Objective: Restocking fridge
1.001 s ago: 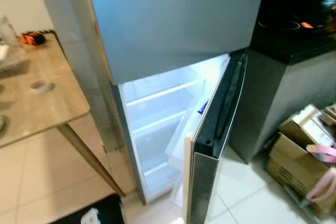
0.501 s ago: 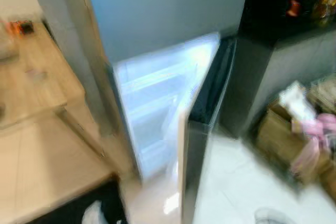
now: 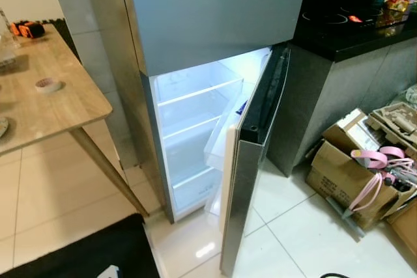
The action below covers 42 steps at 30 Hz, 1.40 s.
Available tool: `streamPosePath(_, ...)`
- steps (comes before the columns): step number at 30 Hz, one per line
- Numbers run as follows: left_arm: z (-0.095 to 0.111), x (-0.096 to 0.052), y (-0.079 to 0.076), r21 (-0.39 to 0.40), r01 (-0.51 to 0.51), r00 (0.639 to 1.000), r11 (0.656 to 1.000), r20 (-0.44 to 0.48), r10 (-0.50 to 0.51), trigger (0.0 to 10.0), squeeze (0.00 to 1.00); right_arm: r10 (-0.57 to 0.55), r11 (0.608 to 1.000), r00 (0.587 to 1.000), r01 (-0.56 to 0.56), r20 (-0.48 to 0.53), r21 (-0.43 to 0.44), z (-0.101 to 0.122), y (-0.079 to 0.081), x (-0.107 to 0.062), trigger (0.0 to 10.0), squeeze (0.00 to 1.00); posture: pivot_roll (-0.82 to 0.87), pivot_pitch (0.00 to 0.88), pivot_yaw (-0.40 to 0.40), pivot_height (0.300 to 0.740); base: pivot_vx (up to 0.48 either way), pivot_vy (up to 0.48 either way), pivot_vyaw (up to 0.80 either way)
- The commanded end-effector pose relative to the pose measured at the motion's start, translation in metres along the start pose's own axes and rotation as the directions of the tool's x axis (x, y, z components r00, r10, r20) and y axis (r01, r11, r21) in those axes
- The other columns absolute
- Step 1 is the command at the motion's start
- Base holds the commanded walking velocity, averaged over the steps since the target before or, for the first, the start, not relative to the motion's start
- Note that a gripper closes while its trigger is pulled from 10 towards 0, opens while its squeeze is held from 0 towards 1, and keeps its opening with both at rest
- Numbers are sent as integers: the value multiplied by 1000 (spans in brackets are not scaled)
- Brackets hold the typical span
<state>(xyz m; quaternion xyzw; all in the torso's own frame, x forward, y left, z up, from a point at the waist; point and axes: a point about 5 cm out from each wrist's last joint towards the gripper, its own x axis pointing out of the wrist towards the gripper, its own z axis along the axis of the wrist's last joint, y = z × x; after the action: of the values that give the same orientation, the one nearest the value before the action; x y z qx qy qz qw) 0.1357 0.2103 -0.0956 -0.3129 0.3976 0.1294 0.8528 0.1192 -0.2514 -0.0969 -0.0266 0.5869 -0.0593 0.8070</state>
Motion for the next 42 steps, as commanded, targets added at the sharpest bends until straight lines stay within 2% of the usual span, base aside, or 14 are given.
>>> streamPosePath(1,-1,0,0,6,-10,1000,1000,-9,10,10000,0,-5,1000,1000,5,13,-5,5,-2,0,10000,0,-123,0,1,740,0,0,0)
streamPosePath(12,38,7,-5,-15,-20,989,1000,146,22,10000,0,-2,1000,1000,2,22,-6,5,-2,0,10000,0,-123,0,1,740,0,0,0)
streamPosePath(13,65,8,-9,-28,-17,970,999,244,24,10000,0,4,1000,1000,-4,30,1,6,-2,0,10000,0,-125,0,1,740,0,0,0)
streamPosePath(17,90,9,-15,-38,4,944,999,330,8,10000,0,7,1000,999,-7,33,3,6,-1,0,10000,0,-125,0,1,740,0,0,0)
streamPosePath(18,98,9,-18,-42,20,933,999,359,-3,10000,0,8,1000,999,-8,33,2,6,-1,0,10000,0,-125,0,1,740,0,0,0)
streamPosePath(19,130,8,-27,-84,54,885,995,465,-8,10000,0,7,1000,999,-7,32,1,6,-1,0,10000,0,-125,0,1,740,0,0,0)
streamPosePath(22,148,5,-31,-111,64,850,992,527,4,10000,0,4,1000,999,-4,31,-1,6,-1,0,10000,0,-126,0,1,740,0,0,0)
streamPosePath(25,190,-4,-39,-231,131,749,964,660,56,10000,0,0,1000,1000,0,30,-5,5,-2,0,10000,0,-126,0,1,740,0,0,0)
streamPosePath(29,203,-6,-47,-266,210,711,941,702,40,10000,0,-1,1000,1000,1,30,-5,5,-2,0,10000,0,-126,0,1,740,0,0,0)
streamPosePath(32,216,-5,-77,-239,454,649,858,749,-135,10000,0,-2,1000,1000,2,31,-5,5,-2,0,10000,0,-125,0,1,740,0,0,0)
streamPosePath(34,222,-6,-97,-178,592,579,786,772,-261,10000,0,-5,1000,999,6,38,-1,6,-2,0,10000,0,-127,0,1,740,0,0,0)
streamPosePath(37,224,-7,-107,-150,646,546,749,776,-316,10000,0,-8,1000,999,8,41,0,6,-2,0,10000,0,-127,0,1,740,0,0,0)
streamPosePath(41,218,-6,-136,-85,792,446,604,757,-478,10000,0,-9,1000,999,9,45,-1,6,-2,0,10000,0,-129,0,0,740,0,0,0)
streamPosePath(42,218,-6,-136,-85,792,446,604,757,-478,10000,0,-9,1000,999,9,45,-1,6,-2,0,10000,0,-129,0,0,740,0,0,0)
